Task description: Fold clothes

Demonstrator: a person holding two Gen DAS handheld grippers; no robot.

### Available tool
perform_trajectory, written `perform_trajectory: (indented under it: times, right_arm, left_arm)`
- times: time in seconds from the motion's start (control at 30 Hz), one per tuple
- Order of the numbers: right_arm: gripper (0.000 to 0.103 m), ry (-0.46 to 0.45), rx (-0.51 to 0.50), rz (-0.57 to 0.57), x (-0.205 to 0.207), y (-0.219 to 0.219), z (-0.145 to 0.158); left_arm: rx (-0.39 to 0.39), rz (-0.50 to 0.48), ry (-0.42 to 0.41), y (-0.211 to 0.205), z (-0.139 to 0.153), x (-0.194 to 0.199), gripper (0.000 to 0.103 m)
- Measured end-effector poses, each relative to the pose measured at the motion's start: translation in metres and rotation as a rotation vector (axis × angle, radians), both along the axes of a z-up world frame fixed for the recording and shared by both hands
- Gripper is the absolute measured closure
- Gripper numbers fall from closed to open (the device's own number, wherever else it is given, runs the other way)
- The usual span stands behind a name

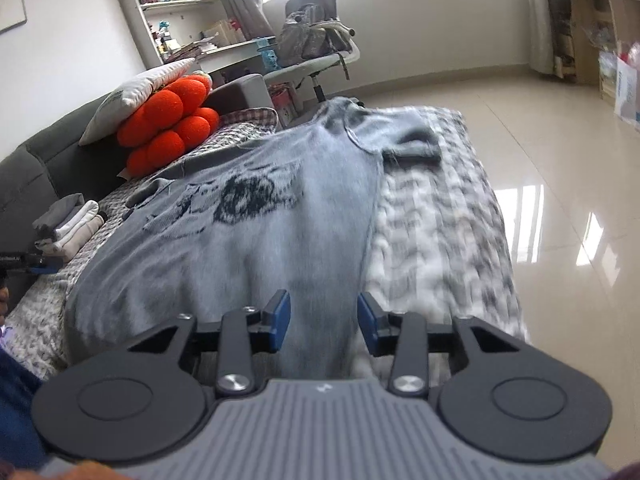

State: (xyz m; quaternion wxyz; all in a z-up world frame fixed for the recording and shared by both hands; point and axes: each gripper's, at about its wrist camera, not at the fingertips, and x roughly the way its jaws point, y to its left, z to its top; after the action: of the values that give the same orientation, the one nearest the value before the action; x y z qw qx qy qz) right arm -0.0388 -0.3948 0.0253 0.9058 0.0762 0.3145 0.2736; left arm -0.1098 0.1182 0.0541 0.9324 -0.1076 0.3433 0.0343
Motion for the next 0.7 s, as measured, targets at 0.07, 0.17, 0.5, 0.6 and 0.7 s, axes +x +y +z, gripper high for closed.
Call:
perform_trajectory:
  times: [0.07, 0.17, 0.5, 0.6, 0.7]
  right_arm:
    - [0.062, -0.025, -0.028, 0.030, 0.013, 0.007, 0.009]
    - [0.062, -0.087, -0.084, 0.063, 0.040, 0.018, 0.030]
    - [0.061, -0.182, -0.136, 0.075, 0.198, 0.062, 0.070]
    - [0.061, -0.158, -0.171, 0.069, 0.252, 0.087, 0.066]
    - [0.061, -0.148, -0.208, 0.095, 0.293, 0.113, 0.060]
  left_arm:
    - [0.017, -0.010, -0.018, -0.001, 0.005, 0.013, 0.040]
    - [0.049, -0.038, -0.069, 0.002, 0.020, 0.042, 0.033]
    - [0.121, -0.116, -0.084, 0.016, 0.034, 0.215, 0.027]
    - [0.127, -0.157, -0.042, 0.018, 0.026, 0.275, 0.025]
    - [0.087, -0.170, 0.017, 0.024, 0.012, 0.324, 0.025]
